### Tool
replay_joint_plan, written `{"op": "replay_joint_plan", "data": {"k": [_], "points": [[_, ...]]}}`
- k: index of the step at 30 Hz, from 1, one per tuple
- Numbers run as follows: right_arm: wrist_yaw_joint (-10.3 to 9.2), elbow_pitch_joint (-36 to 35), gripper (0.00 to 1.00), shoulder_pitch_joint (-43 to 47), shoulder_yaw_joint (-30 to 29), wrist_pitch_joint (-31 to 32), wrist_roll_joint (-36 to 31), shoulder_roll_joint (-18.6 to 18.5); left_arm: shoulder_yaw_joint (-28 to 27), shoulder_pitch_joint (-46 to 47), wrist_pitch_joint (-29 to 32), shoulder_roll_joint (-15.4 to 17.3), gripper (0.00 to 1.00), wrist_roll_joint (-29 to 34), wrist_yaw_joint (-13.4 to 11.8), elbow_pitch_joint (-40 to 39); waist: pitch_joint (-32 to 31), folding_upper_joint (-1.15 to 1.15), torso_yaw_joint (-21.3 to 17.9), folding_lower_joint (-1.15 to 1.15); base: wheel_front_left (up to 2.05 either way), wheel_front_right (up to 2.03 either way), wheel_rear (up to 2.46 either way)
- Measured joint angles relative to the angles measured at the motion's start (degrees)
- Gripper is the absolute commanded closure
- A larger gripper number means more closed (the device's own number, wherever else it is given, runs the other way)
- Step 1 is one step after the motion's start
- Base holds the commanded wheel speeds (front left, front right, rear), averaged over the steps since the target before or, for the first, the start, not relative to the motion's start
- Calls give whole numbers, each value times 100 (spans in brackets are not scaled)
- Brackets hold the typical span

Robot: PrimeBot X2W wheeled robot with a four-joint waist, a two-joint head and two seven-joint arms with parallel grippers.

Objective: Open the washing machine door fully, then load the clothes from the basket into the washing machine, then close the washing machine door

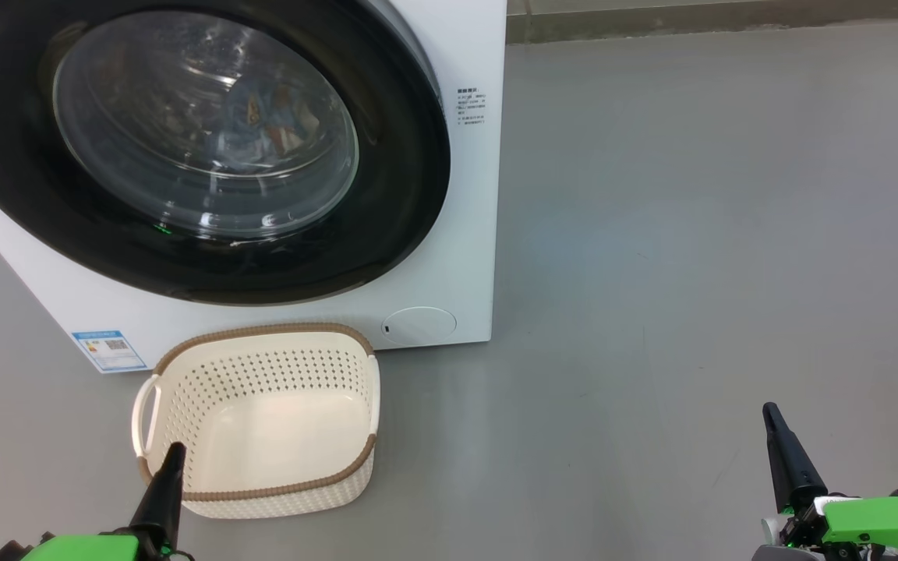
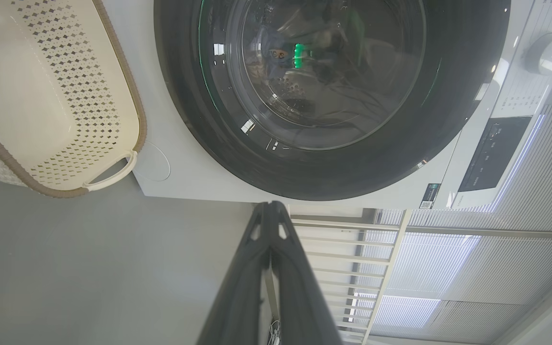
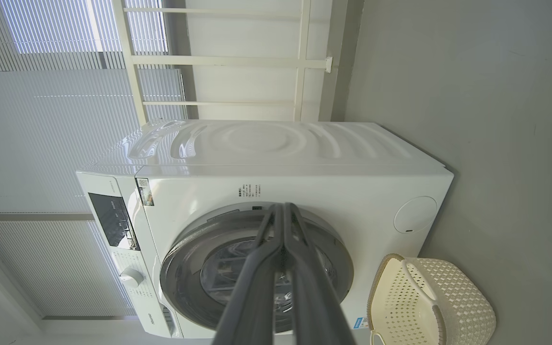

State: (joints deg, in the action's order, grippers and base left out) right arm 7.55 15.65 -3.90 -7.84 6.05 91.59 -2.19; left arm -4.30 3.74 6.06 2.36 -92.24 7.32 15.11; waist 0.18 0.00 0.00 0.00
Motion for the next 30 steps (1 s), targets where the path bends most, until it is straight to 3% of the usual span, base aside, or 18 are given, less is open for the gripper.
{"op": "replay_joint_plan", "data": {"k": [30], "points": [[0,0,100,0,0,0,0,0,-10,1,7,-2,100,8,0,0,0,0,0,0,0,0,0]]}}
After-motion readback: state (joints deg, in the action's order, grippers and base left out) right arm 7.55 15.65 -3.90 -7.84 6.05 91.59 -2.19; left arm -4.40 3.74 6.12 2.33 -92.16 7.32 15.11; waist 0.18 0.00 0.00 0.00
